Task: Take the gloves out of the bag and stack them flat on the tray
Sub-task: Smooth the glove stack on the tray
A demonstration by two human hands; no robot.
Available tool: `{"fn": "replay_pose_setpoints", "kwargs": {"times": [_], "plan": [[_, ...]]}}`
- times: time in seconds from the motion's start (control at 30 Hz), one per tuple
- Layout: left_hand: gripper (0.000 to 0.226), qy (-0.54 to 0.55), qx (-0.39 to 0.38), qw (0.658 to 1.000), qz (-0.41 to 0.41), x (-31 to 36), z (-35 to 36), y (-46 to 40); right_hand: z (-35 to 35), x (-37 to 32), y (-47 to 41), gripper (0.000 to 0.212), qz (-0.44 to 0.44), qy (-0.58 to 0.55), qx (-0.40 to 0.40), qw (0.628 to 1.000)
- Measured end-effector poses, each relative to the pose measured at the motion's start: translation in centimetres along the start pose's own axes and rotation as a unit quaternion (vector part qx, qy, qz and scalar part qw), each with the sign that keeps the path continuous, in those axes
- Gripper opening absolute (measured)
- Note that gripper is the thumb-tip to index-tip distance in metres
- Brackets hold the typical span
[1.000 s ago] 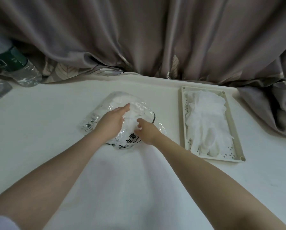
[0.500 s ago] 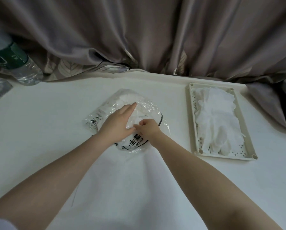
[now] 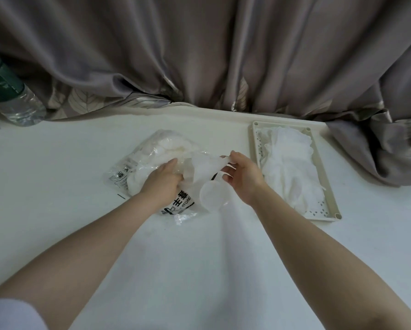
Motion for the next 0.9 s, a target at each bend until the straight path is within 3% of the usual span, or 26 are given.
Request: {"fn": "replay_pose_setpoints", "kwargs": {"times": [0.1,0.2,0.3,0.4,0.47,0.53,0.6,0.7,0.73,0.83,0.9], "plan": [[0.044,0.062,0.020,0.997,-0.037,2.0,-0.9,0.6,-0.5,-0.4,0.2,0.028,-0.013,0.040,-0.008,0.999],[0.070,0.129,0.093,0.987,-0.002,4.4,-1.4,1.8,-0.1,-0.3,0.5,0.026,-0.005,0.065,-0.024,0.998],[0.067,0.207,0.248,0.946,-0.003,5.1,-1.1,2.9,0.3,-0.1,0.8,0.024,0.006,0.046,-0.026,0.999],[0.052,0.132,0.438,0.885,0.085,4.8,-1.2,3.4,0.5,-0.3,0.9,0.023,0.010,0.031,-0.012,0.999],[0.034,-0.018,0.484,0.847,0.221,4.7,-0.3,3.6,0.4,-0.5,0.8,0.021,0.021,0.013,0.002,1.000],[0.036,-0.132,0.427,0.833,0.327,4.4,1.3,3.5,0.3,-0.8,0.8,0.021,0.035,-0.004,0.017,0.999],[0.041,-0.206,0.315,0.861,0.343,4.0,2.9,2.8,0.1,-1.1,0.9,0.024,0.039,-0.022,0.023,0.999],[0.043,-0.285,0.095,0.926,0.228,3.9,3.3,1.9,-0.4,-2.0,1.3,0.029,0.035,-0.059,0.025,0.997],[0.043,-0.280,0.054,0.940,0.189,3.8,3.3,1.7,-0.6,-2.4,1.4,0.030,0.031,-0.072,0.029,0.997],[0.043,-0.214,-0.027,0.968,0.126,3.9,2.2,1.1,-1.9,-3.8,1.6,0.031,0.019,-0.069,0.055,0.996],[0.038,-0.127,0.004,0.988,0.092,4.9,0.0,1.3,-3.0,-4.6,1.8,0.031,0.013,-0.063,0.063,0.996]]}}
Point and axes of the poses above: each hand's wrist, its own y-axis away from the middle knuckle, its own z-axis out of the palm, x = y × z, the point moved 2 cm from there along -y, towards the middle knuckle, and after that the axes turned 5 degrees about -z, right-handed, at the moved point
